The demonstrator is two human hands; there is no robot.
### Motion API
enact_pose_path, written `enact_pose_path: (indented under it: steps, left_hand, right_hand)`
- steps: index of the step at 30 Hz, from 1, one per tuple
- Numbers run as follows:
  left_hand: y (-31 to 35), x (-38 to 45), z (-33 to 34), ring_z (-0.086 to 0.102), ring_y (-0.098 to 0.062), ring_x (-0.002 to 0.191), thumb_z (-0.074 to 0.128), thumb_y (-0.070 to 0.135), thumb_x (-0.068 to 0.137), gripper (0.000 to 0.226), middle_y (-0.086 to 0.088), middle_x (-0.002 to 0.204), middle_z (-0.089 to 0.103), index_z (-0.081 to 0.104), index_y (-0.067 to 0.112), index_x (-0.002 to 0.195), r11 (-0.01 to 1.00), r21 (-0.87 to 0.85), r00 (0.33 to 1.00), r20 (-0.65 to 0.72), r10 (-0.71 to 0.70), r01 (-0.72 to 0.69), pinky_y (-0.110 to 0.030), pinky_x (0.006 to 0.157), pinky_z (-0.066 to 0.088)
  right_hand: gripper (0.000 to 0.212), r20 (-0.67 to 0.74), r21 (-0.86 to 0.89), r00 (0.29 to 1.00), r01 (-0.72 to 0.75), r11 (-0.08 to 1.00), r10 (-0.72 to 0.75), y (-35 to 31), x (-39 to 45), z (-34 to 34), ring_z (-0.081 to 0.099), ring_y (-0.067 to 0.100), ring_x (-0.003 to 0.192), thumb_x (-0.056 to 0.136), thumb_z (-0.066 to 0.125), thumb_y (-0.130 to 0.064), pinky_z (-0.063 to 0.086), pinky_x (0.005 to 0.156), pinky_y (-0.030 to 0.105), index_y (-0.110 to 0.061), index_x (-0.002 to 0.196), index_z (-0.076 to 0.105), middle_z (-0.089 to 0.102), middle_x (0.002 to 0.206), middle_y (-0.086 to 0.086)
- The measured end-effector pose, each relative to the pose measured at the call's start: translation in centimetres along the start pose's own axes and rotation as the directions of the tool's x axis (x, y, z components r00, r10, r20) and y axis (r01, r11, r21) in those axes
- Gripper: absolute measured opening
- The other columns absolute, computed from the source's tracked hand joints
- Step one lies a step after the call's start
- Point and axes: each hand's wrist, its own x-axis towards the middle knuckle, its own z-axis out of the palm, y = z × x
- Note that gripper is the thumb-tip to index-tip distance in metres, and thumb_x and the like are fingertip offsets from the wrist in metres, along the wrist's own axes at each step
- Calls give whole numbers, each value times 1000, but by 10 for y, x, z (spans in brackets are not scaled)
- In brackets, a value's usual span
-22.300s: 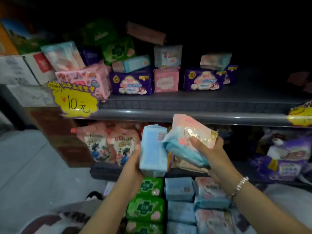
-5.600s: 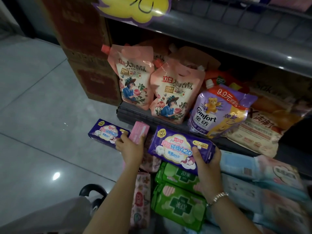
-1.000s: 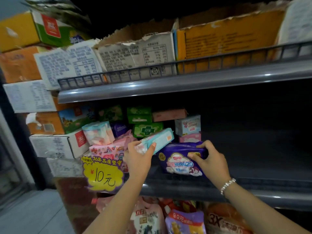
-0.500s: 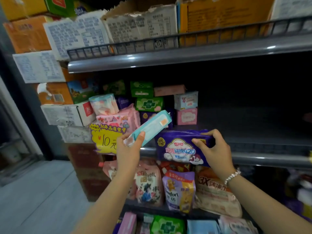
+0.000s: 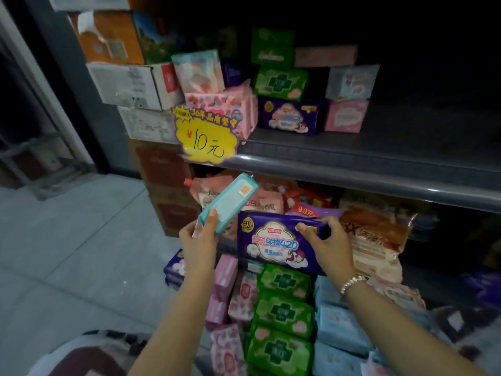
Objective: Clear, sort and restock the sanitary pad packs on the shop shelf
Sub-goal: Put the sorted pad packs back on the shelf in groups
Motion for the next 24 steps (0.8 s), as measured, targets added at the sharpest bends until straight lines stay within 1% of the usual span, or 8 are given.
enact_pose_path:
  steps: [3, 7, 11, 13, 16, 20, 22, 24]
  left_hand:
    - [-23, 15, -21, 61, -24, 104, 71, 40, 84, 50, -8, 118, 54, 41, 14, 114, 996, -9, 988, -126, -88, 88, -33, 76, 51]
    - [-51, 34, -49, 60, -23, 104, 74, 41, 81, 52, -7, 118, 54, 42, 16, 113, 986, -30, 957, -237, -167, 165, -41, 92, 52]
    - [-72, 55, -69, 61, -22, 100, 77, 54, 70, 60, -9, 117, 58, 44, 19, 106, 983, -36, 924, -336, -183, 181, -45, 92, 52]
    - [-82, 67, -78, 61, -21, 99, 76, 61, 64, 65, -7, 119, 59, 45, 21, 107, 979, -50, 896, -395, -202, 199, -40, 87, 53]
    - [-95, 86, -89, 58, -12, 89, 74, 46, 79, 53, -3, 122, 54, 43, 20, 112, 971, -137, 856, -459, -236, 195, -26, 66, 49]
    - [-111, 118, -98, 57, -16, 100, 74, 44, 80, 54, -9, 132, 50, 42, 19, 115, 971, -173, 803, -548, -234, 165, -19, 59, 44]
    - [-125, 131, -102, 56, -19, 105, 75, 47, 78, 56, -10, 133, 47, 43, 21, 116, 960, -204, 761, -587, -277, 192, -25, 67, 50]
    - [-141, 142, -105, 56, -22, 107, 77, 49, 75, 56, -10, 132, 46, 44, 24, 113, 951, -239, 721, -622, -306, 197, -35, 84, 54]
  right_hand:
    - [43, 29, -9, 997, -69, 998, 69, 19, -5, 35, 58, 38, 75, 80, 75, -37, 46, 66, 45, -12, 73, 41, 56, 81, 26]
    - [43, 72, -35, 983, -165, 986, 167, 42, -9, 80, 57, 34, 71, 82, 74, -36, 39, 60, 36, -13, 72, 39, 51, 70, 11]
    - [41, 119, -33, 955, -269, 963, 271, 59, -7, 129, 58, 30, 75, 82, 74, -37, 41, 65, 38, -12, 74, 44, 58, 75, 9]
    - [40, 145, -37, 938, -311, 950, 313, 64, -3, 157, 58, 28, 76, 81, 75, -37, 41, 67, 38, -13, 74, 44, 57, 74, 4]
    - [38, 186, -33, 908, -375, 926, 374, 75, 8, 201, 61, 28, 83, 79, 76, -38, 45, 75, 39, -13, 77, 47, 60, 78, 4]
    - [52, 238, -75, 869, -428, 900, 434, 91, 27, 260, 61, 32, 104, 74, 78, -48, 50, 92, 45, -8, 98, 55, 65, 107, 14]
    - [43, 253, -106, 857, -437, 893, 450, 97, 36, 283, 62, 30, 97, 78, 77, -43, 51, 90, 45, -9, 92, 54, 64, 99, 9]
    - [38, 262, -170, 846, -434, 885, 465, 105, 44, 301, 62, 28, 93, 81, 74, -41, 51, 84, 40, -11, 91, 52, 64, 97, 8]
